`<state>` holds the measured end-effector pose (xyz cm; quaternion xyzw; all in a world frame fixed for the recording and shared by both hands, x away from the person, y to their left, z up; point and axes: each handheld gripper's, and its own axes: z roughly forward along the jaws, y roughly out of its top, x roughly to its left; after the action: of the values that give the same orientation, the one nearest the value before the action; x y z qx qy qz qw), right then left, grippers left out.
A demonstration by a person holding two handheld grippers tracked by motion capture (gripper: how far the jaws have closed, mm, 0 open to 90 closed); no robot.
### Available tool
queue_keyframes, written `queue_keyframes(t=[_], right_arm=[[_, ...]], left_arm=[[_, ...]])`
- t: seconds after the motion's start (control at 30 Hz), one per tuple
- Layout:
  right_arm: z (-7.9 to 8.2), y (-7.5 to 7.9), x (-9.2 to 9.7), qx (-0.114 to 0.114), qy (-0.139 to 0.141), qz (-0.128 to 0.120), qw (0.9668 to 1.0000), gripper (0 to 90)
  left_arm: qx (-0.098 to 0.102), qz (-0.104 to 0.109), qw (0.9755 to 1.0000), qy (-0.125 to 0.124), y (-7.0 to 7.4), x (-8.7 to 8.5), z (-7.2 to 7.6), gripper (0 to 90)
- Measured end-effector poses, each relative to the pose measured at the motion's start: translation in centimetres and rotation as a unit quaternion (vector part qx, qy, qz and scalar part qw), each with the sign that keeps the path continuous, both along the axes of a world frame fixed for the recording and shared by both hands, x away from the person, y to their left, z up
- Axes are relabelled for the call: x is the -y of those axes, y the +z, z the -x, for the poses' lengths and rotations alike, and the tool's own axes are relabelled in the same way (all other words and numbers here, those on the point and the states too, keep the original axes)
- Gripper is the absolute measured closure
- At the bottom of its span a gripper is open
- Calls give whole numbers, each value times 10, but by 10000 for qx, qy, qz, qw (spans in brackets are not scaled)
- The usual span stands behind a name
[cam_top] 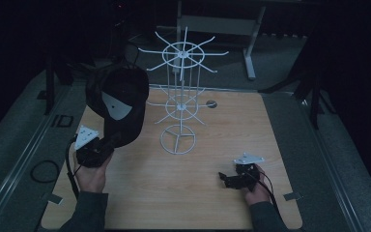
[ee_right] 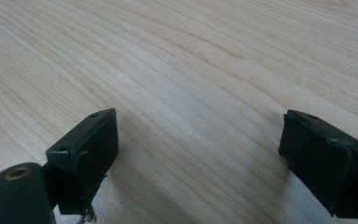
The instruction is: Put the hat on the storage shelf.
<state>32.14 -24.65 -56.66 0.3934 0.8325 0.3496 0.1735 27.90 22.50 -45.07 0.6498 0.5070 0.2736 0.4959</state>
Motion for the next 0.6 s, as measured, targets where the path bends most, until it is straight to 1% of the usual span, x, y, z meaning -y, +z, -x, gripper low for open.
queue_keyframes(t=[0.27,0.37,0.6], right_arm=[[0,0,0,-5,12,0,10000,117],[0,0,0,1,18,2,10000,117],[0,0,0,4,17,4,10000,117]], left_arm=[[135,-30,9999,57,5,0,4,868],[174,-110,9997,98,7,1,6,868],[208,-99,9997,73,11,3,8,868]])
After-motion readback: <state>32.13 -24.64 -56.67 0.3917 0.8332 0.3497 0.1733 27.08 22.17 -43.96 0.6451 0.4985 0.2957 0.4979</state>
